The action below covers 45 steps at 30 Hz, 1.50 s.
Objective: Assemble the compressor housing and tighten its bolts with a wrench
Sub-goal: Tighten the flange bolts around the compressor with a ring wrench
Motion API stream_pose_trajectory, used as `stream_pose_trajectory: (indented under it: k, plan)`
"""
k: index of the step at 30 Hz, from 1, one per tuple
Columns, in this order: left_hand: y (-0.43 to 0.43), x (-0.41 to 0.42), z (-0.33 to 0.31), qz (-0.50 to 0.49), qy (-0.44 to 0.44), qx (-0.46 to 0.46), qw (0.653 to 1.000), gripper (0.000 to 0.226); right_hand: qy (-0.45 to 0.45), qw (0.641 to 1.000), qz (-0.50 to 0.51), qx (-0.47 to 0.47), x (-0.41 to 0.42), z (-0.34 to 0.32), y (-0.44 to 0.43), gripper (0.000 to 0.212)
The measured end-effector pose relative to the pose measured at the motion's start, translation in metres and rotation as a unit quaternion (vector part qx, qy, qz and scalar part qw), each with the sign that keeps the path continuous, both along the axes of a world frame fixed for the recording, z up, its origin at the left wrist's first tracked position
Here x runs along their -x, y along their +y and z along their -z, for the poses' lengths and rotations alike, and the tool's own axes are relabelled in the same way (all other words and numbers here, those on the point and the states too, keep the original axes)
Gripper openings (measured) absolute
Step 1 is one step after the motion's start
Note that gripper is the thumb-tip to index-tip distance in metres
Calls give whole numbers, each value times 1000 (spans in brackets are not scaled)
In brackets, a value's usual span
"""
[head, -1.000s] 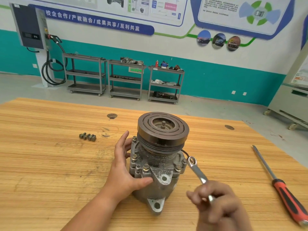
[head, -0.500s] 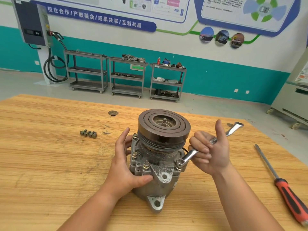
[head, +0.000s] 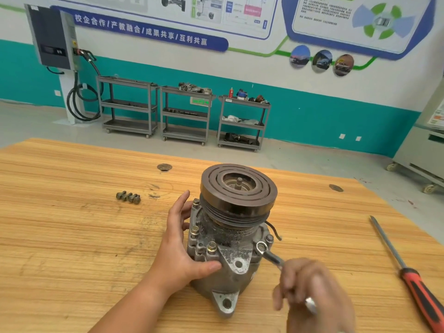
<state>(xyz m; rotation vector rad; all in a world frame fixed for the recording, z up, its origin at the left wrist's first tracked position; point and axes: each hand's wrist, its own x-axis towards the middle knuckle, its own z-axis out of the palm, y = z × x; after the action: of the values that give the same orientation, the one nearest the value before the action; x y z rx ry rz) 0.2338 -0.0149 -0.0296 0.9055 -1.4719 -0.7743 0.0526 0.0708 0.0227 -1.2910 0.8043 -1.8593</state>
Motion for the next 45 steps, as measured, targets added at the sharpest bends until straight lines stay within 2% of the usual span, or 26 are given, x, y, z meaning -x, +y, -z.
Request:
stream_pose_trajectory:
  k: [1,2,4,6,8,10,13,14,16,17,20,23,25,28,30,33,34,35,37,38,41,43,45]
  plan:
    - [0,0,-1,0,-1,1,1000,121,108,993,34,32,-9,3,7,19]
    - [0,0,-1,-1,-3,4,1000,121,175,982,55,49,-15,6,9,16]
    - [1,1,-1,-1,-6,5,1000,119,206,972,95,62,-14,3,12,15]
    - [1,0,-1,0,-6,3,1000,118,157,983,49,76,-3,-8,11,23]
    - [0,0,-1,1,-5,1,1000,117,28,990,-58,122,14,-14,8,32]
    - [0,-1,-1,4,-3,1,1000,117,-97,970,-185,128,29,-18,-3,35]
    - [1,0,-3,8,1,1,1000,116,-121,968,-221,-14,44,-30,-33,51]
    - [1,0,-3,9,2,0,1000,116,-142,952,-269,-41,46,-31,-43,53]
    - [0,0,-2,9,2,-1,1000,118,-214,888,-402,-65,46,-25,-68,48]
    - [0,0,-2,9,2,-1,1000,118,-225,863,-447,-71,46,-23,-77,44]
    - [1,-1,-3,8,1,-2,1000,119,-179,844,-497,-94,47,-17,-103,49]
    - [1,-1,-2,1,-4,-7,1000,121,-148,802,-558,-153,48,-24,-117,51]
    - [1,-1,-2,1,-5,-7,1000,122,-133,813,-533,-192,47,-29,-116,53]
    - [1,0,-2,-2,-5,-5,1000,122,-109,895,-381,-206,43,-33,-92,60]
    - [2,0,-3,-1,-4,-6,1000,121,-128,943,-253,-172,36,-30,-65,60]
    - [3,1,-3,-2,-6,-8,1000,120,-145,981,-87,-91,15,-21,-24,51]
    - [3,1,-4,-2,-7,-8,1000,120,-102,993,-33,-57,7,-14,-13,42]
    - [3,1,-4,-3,-7,-8,1000,119,3,999,39,-15,-3,-9,-3,34]
    - [2,1,-3,-6,-7,-5,1000,119,224,966,115,53,-21,1,9,28]
    - [2,1,-3,-7,-7,-3,1000,119,253,960,103,57,-25,1,10,29]
    - [1,0,-2,-2,-7,-6,1000,120,190,977,84,57,-22,-10,16,29]
    - [1,-1,-2,1,-8,-9,1000,120,63,996,10,63,-7,-20,13,40]
    - [1,0,-2,1,-7,-9,1000,119,-67,988,-129,53,11,-27,1,49]
